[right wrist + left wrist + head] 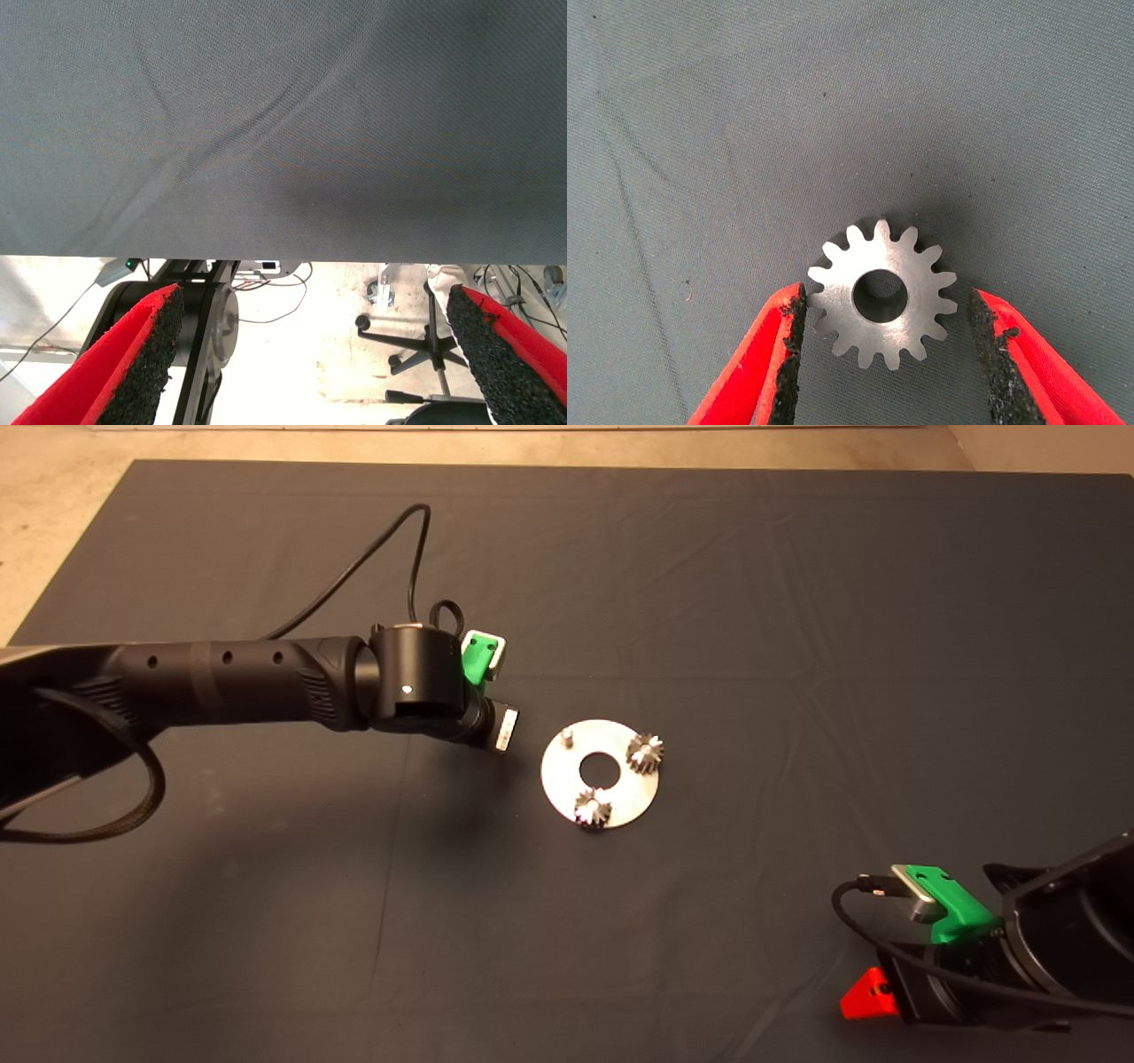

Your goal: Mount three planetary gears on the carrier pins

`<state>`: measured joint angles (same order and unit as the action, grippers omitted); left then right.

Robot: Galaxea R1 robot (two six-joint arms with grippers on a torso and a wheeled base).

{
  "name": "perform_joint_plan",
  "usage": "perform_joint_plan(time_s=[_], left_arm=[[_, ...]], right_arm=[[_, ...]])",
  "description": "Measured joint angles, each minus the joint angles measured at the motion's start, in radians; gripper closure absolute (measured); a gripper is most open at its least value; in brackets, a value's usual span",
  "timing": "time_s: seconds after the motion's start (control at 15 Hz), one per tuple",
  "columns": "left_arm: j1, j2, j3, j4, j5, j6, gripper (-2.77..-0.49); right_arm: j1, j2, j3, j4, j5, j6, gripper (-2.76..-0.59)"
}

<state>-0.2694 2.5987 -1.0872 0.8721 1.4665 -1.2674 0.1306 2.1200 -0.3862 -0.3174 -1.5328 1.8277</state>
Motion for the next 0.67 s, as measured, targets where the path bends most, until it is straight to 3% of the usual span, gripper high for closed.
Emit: perform_joint_plan(time_s=[0.13, 0.67], left_arm=[[0.001, 0.0, 0.0, 0.001, 0.004, 0.0, -1.08], [0.001, 0.0, 0.0, 0.001, 0.005, 0.001, -0.98]], right_arm=[[0.0, 0.0, 0.0, 0.0, 0.0, 0.0, -2.2], [0.0, 0.0, 0.0, 0.0, 0.0, 0.0, -2.2]])
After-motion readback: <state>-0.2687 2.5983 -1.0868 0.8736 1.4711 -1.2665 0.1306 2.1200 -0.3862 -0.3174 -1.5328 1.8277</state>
